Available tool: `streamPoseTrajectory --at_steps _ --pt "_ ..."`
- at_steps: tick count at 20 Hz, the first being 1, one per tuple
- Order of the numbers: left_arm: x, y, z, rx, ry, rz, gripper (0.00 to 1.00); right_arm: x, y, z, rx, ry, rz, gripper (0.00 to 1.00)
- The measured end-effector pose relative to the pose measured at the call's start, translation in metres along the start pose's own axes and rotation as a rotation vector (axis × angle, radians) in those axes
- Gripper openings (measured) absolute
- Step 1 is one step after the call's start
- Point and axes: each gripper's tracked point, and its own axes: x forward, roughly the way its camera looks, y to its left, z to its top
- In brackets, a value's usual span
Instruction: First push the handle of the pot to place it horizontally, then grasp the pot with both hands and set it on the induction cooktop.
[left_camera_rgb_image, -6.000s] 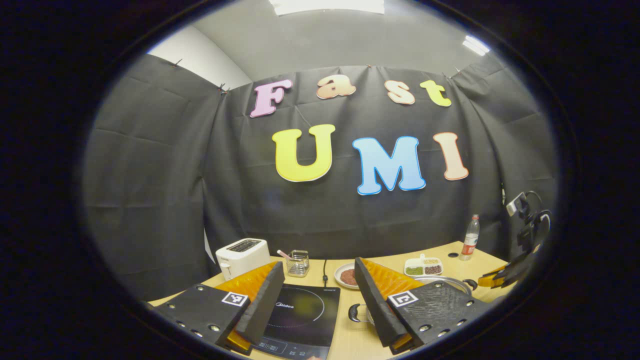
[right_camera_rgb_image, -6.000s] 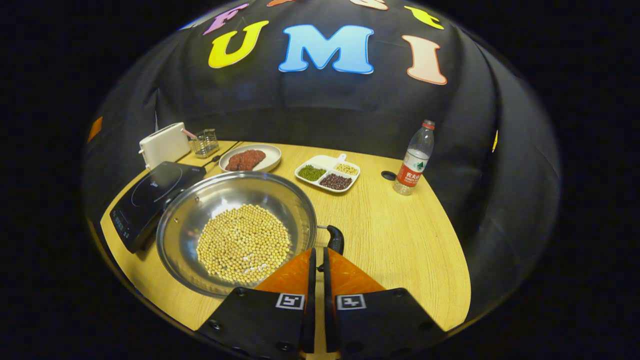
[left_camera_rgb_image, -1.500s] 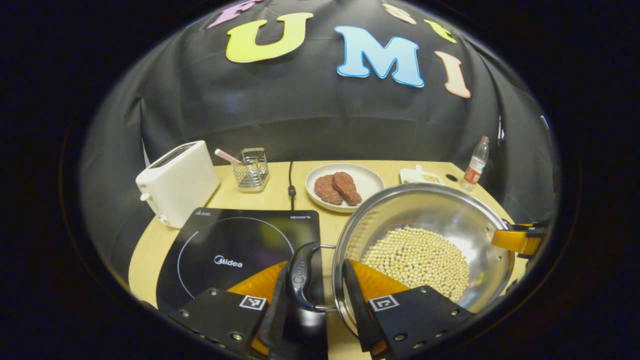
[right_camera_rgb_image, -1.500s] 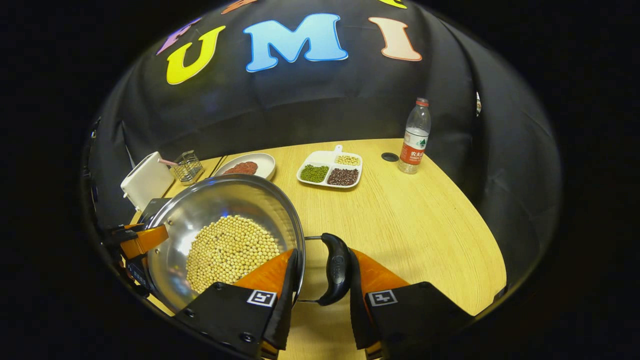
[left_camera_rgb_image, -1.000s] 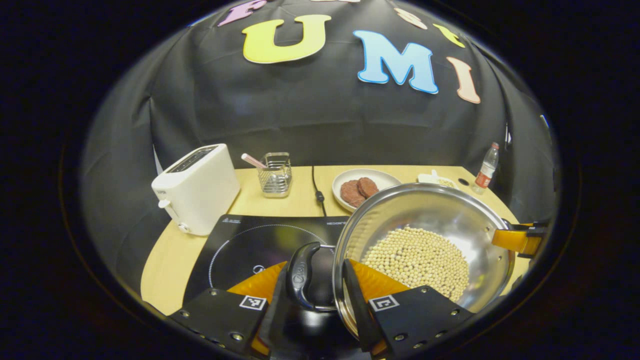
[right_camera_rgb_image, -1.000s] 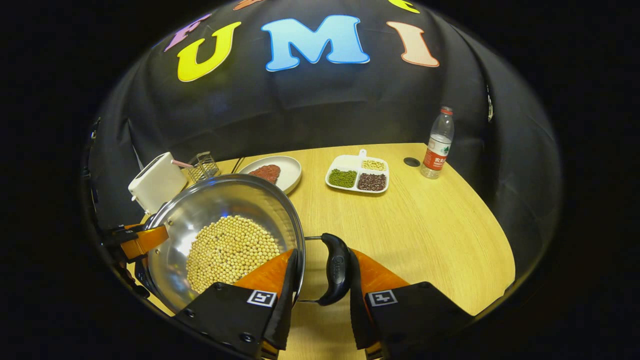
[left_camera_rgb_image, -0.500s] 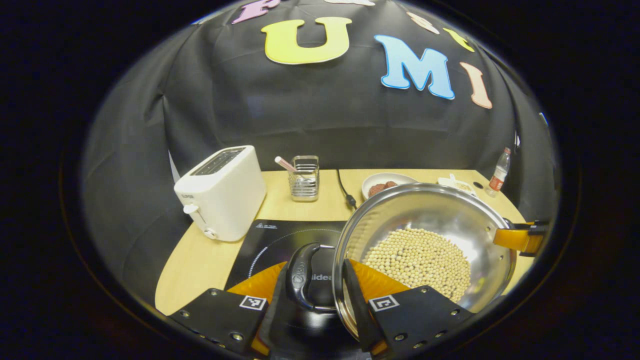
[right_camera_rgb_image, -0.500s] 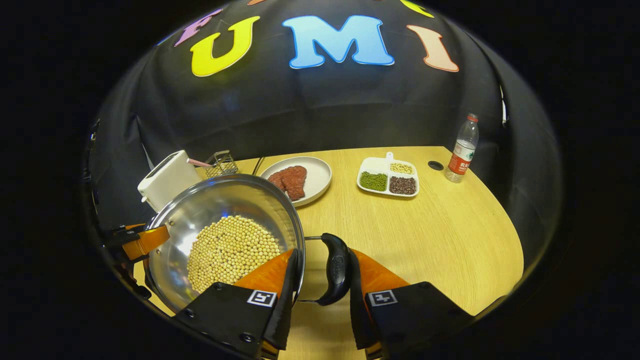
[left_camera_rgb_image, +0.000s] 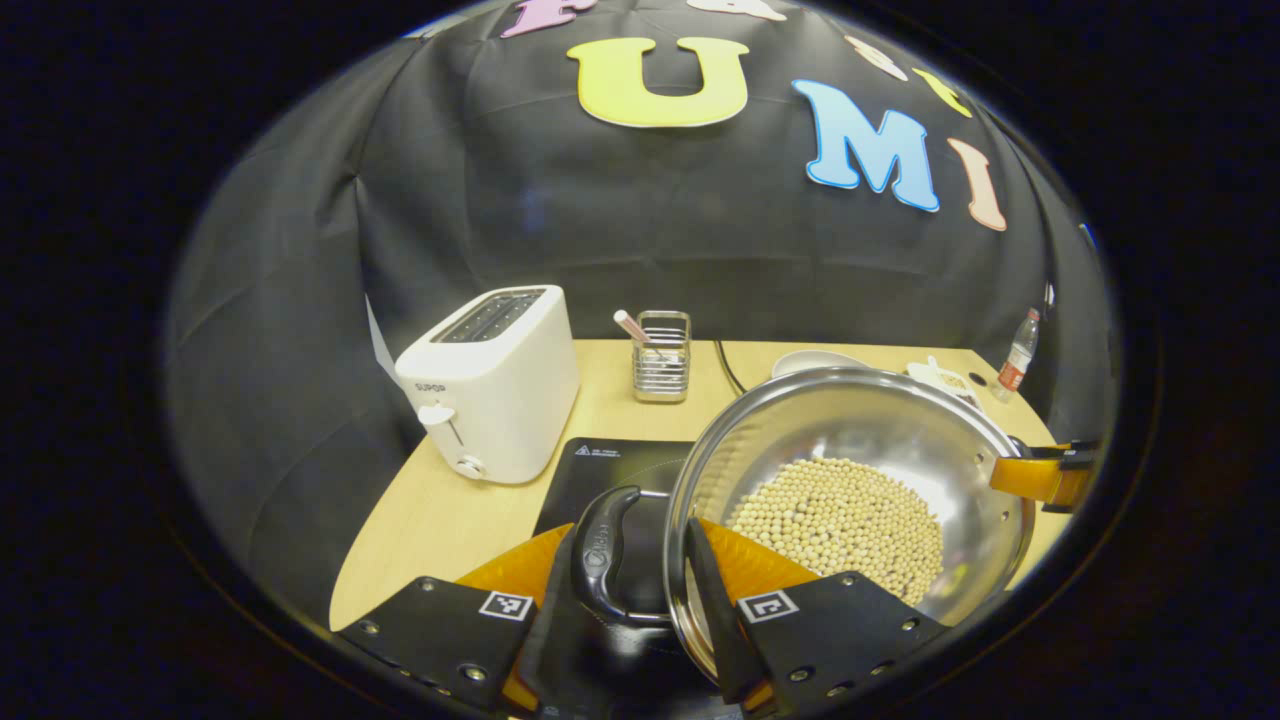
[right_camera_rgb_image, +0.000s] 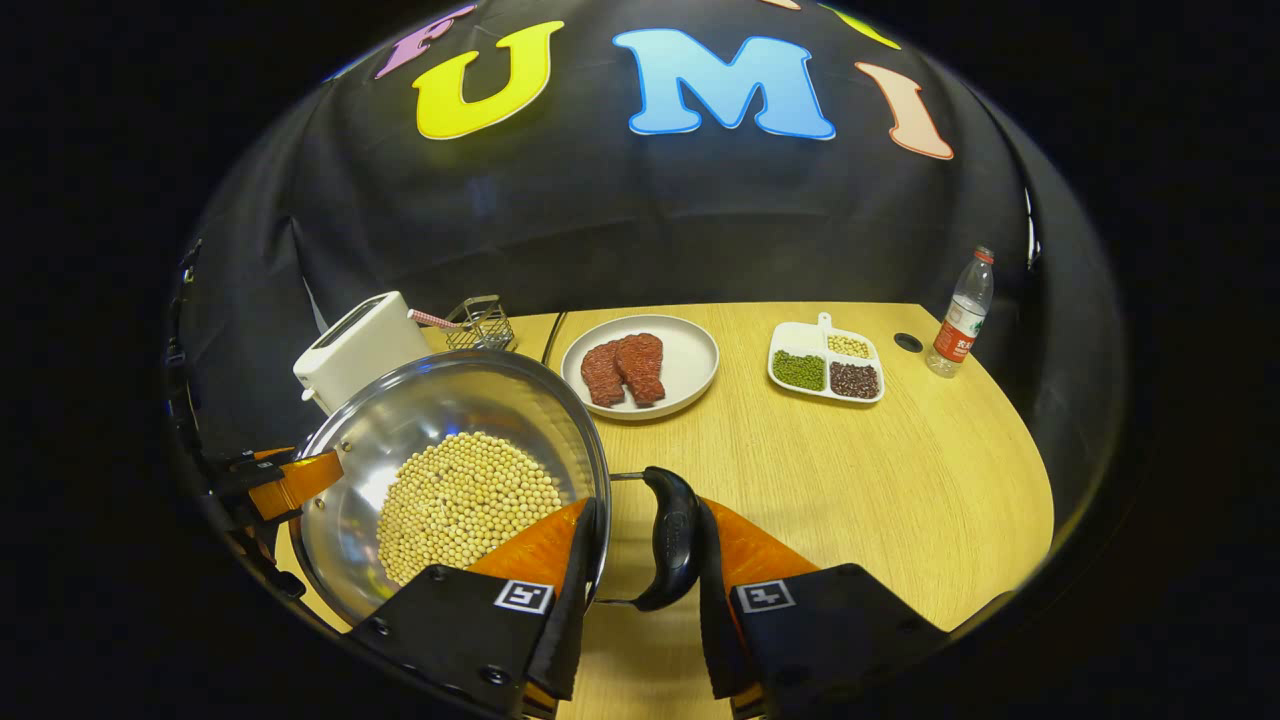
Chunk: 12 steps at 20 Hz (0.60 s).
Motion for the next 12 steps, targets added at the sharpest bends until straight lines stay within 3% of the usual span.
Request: streamPoseTrajectory --at_steps 12 --pt "0.014 0.055 0.001 -0.037 0.003 0.014 0.59 0.012 0.048 0.004 -0.016 0.001 0.026 0.52"
